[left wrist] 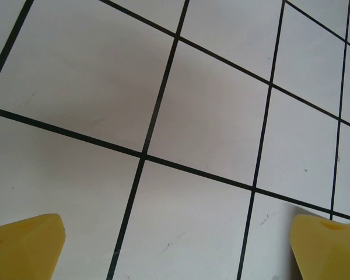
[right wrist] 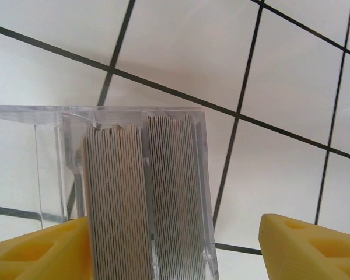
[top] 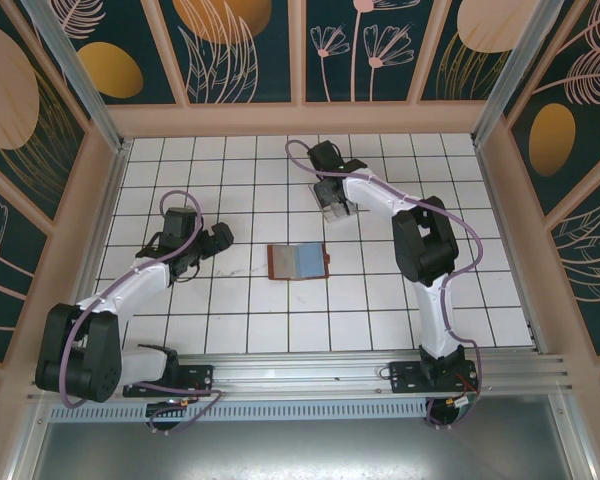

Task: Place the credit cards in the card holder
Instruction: Pick up the credit card from the storage box.

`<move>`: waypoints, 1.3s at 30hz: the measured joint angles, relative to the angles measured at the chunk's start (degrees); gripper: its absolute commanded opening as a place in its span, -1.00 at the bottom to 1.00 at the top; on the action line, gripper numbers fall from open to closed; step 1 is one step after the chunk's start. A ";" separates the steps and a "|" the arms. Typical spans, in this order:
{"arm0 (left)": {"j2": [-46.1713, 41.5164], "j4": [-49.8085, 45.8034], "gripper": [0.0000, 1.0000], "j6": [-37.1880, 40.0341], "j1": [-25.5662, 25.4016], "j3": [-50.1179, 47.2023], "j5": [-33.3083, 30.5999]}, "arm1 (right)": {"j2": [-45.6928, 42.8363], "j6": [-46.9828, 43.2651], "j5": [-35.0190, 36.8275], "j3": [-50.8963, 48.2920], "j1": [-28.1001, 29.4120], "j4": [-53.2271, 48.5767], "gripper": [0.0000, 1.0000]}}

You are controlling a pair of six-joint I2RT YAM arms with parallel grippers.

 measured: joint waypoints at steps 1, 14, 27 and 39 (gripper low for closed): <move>-0.22 0.11 0.97 -0.04 0.00 0.00 -0.39 | 0.00 -0.04 0.44 0.00 0.00 -0.15 0.35; -0.96 2.03 0.97 -2.03 0.00 -0.61 -1.38 | 0.00 -1.11 4.39 0.02 0.52 -0.61 0.04; 0.55 2.14 0.97 -3.15 0.00 -0.26 -2.19 | 0.00 -1.33 6.97 0.02 1.18 -0.87 -0.19; 1.01 2.58 0.97 -5.01 0.00 -0.35 -1.97 | -0.02 -2.58 5.62 0.02 1.75 -1.27 -0.85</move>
